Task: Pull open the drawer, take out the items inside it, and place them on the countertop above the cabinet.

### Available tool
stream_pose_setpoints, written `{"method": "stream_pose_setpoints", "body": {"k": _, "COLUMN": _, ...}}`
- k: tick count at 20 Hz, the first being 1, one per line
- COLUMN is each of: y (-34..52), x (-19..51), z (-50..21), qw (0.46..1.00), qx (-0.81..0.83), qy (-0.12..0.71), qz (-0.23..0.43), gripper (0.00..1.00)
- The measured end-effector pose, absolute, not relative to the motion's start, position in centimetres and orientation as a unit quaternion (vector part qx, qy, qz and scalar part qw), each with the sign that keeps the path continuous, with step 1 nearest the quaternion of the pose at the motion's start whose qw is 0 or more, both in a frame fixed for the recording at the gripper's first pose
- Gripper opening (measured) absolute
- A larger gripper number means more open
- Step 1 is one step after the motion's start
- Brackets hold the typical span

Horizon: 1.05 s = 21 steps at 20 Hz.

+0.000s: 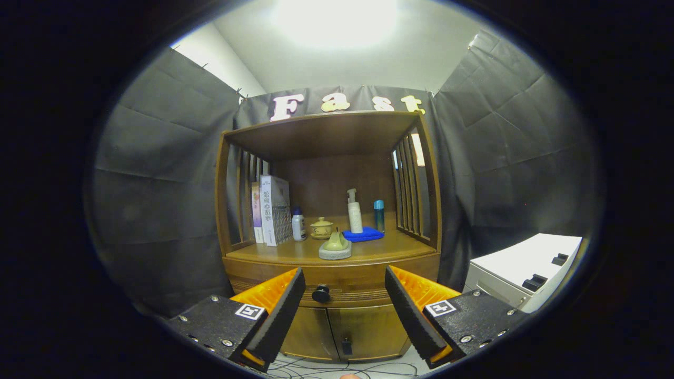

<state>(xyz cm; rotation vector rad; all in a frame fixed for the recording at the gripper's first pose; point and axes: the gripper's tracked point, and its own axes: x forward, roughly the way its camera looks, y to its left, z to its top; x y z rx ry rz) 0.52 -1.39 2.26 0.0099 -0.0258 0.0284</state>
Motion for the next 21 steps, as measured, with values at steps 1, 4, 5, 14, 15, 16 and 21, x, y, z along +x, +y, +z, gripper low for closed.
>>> {"method": "stream_pose_setpoints", "body": {"k": 1, "y": -1.3, "x": 0.0, "z": 2.2, "qw": 1.0, "qx": 0.002, "qy": -0.014, "qz": 0.016, "gripper": 0.95}}
{"method": "stream_pose_setpoints", "body": {"k": 4, "y": -0.3, "x": -1.1, "z": 1.5, "qw": 1.0, "qx": 0.005, "qy": -0.008, "qz": 0.029, "gripper": 0.95}}
{"method": "stream_pose_setpoints", "body": {"k": 5, "y": -0.2, "x": -1.0, "z": 1.4, "qw": 0.999, "qx": 0.008, "qy": -0.007, "qz": 0.032, "gripper": 0.95}}
{"method": "stream_pose_setpoints", "body": {"k": 14, "y": -0.3, "x": -1.2, "z": 0.7, "qw": 0.999, "qx": 0.022, "qy": -0.005, "qz": 0.034, "gripper": 0.95}}
{"method": "stream_pose_setpoints", "body": {"k": 15, "y": -0.4, "x": -1.2, "z": 0.7, "qw": 0.999, "qx": 0.021, "qy": -0.006, "qz": 0.033, "gripper": 0.95}}
{"method": "stream_pose_setpoints", "body": {"k": 16, "y": -0.5, "x": -1.2, "z": 0.7, "qw": 0.999, "qx": 0.017, "qy": -0.007, "qz": 0.032, "gripper": 0.95}}
{"method": "stream_pose_setpoints", "body": {"k": 21, "y": -0.6, "x": -1.2, "z": 0.5, "qw": 0.999, "qx": 0.018, "qy": -0.008, "qz": 0.029, "gripper": 0.95}}
